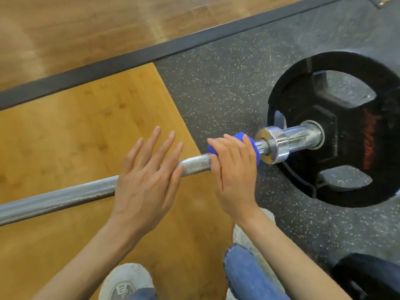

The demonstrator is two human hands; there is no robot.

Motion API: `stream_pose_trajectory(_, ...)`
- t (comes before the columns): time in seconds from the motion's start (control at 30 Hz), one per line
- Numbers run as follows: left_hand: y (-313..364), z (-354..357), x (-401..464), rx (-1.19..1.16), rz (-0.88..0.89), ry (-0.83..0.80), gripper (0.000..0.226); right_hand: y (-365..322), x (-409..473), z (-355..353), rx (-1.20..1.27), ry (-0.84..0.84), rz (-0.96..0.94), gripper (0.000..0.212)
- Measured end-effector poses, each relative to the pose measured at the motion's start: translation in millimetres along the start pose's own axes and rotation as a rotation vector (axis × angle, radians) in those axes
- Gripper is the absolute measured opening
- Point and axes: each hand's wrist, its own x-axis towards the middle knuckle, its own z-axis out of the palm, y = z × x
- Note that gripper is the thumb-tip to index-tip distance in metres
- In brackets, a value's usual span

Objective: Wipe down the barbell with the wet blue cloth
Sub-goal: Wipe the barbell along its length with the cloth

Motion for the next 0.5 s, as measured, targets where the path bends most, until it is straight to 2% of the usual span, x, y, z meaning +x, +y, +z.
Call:
stream_pose_trajectory(0.07,11.2,1.1,3.1,0.009,0.034,-0.034,0.050,22.5,-6.4,-7.5,-0.039,-0.008,-0.042,0.040)
stream_pose_trajectory(0.13,18.5,3.2,2.9,0.055,0.056,-0.076,0.053,34.3,-13.8,-11.9,-0.037,0.046,0.026,0.038)
stream_pose_trajectory(0.23,15.1,5.5,2.0,0.110,0.068,-0.096,0.053,17.1,-6.2,2.0,-0.004,0.121,0.124,0.042)
stream_pose_trajectory(0.33,12.7,5.6,5.8,0.086,0.072,-0.107,0.052,17.9,7.2,4.1,-0.009,0.120,0.050,0.045)
stream_pose_trajectory(0.5,13.8,7.3,19.0,0.016,-0.023,-0.097,0.050,23.7,28.1,-3.3,-0.073,0.050,-0.017,0.031)
